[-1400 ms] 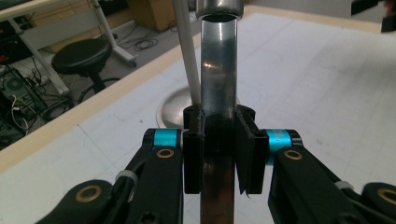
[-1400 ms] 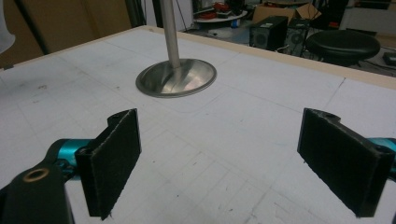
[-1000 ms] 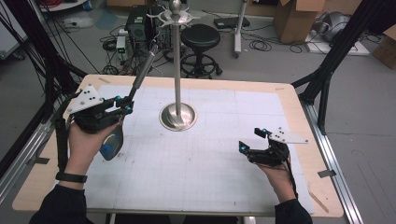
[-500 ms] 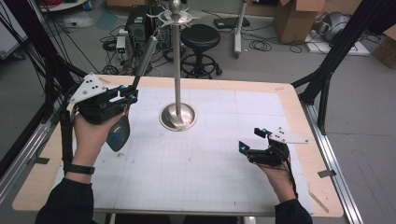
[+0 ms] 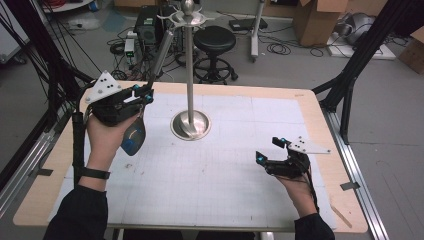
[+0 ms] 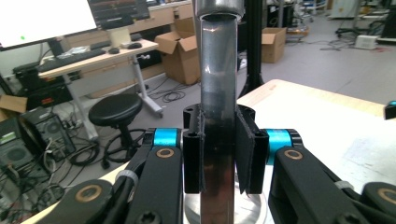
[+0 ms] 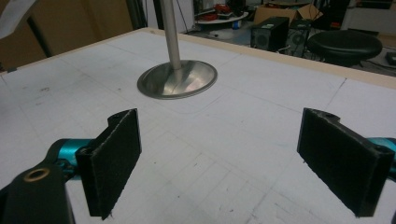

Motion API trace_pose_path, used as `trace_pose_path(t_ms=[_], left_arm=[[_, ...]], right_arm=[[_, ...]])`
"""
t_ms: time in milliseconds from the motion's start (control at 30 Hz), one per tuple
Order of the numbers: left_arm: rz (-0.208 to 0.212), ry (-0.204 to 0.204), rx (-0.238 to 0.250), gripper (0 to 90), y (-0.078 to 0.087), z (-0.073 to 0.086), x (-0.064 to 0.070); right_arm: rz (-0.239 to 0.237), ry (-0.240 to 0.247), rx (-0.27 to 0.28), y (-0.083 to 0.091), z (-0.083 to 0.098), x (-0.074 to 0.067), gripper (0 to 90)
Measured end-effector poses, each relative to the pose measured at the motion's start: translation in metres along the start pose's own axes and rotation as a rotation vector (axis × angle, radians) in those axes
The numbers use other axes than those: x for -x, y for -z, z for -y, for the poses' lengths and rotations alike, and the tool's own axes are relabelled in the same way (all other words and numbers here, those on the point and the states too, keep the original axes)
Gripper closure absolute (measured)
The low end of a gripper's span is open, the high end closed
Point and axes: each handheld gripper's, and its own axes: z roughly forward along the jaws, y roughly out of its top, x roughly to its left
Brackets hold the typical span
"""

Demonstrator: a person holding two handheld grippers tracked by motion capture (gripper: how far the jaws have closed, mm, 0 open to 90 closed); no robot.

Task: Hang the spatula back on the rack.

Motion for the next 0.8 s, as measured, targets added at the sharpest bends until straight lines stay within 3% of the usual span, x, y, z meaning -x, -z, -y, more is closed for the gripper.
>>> trace_pose_path(t_ms=[233, 800], left_arm=[[-0.037, -0.005, -0.016, 74.9, -0.006, 0.002, -0.002], [-0.051, 0.004, -0.021, 74.7, -0.017, 0.009, -0.001]], right_arm=[[-0.002, 0.006, 0.002, -0.001, 0.000, 0.000, 12.8], [-0.001, 0.002, 0.000, -0.001, 0.000, 0.000, 12.9]])
